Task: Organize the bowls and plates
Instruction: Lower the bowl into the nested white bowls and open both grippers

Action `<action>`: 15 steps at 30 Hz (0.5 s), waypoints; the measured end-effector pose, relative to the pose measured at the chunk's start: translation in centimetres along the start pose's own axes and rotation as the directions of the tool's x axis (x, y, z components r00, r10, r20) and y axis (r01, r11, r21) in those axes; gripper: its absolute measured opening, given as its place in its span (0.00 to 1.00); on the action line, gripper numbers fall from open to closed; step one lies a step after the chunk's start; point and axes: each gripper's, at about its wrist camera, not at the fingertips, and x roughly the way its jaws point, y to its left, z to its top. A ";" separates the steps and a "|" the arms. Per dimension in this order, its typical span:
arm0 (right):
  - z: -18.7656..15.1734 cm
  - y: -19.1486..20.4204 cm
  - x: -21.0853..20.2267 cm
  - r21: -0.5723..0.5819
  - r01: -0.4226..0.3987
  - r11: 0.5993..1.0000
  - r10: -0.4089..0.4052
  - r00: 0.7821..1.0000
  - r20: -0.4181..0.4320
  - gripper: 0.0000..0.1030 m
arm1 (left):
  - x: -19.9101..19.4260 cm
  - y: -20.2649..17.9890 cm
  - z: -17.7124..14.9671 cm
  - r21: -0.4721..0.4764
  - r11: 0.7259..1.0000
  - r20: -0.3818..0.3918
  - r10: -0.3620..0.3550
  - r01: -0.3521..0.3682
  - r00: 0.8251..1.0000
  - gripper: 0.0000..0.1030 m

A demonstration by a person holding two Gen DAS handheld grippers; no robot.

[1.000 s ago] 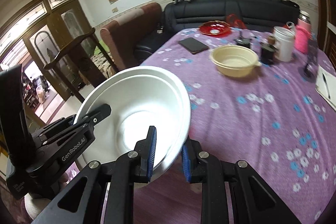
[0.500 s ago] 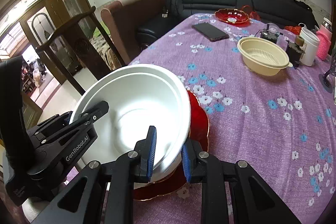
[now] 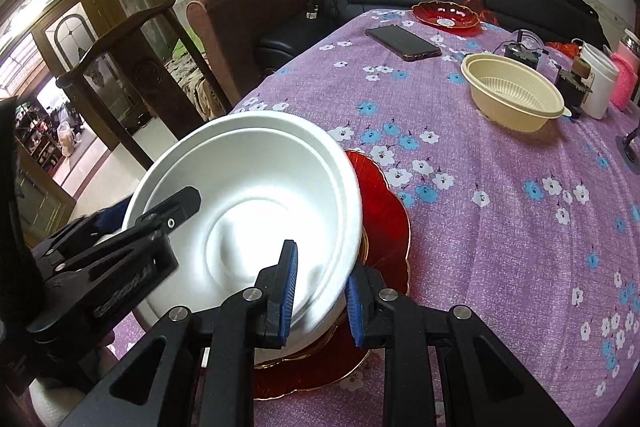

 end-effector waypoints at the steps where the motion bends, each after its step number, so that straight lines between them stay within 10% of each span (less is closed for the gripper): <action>1: 0.0 0.0 0.0 -0.002 0.002 1.000 -0.002 1.000 0.003 0.27 | -0.2 0.1 0.0 -0.003 1.000 0.005 0.000 0.000 1.000 0.73; 5: -0.1 0.0 -0.4 0.004 0.002 1.000 -0.003 1.000 0.030 0.43 | -0.8 0.3 -0.1 -0.009 1.000 0.006 -0.006 0.006 1.000 0.75; 15: -0.9 0.1 -2.9 0.006 -0.016 1.000 0.015 0.996 0.093 0.47 | -4.0 0.4 -0.9 -0.019 1.000 0.072 0.018 -0.016 0.997 0.75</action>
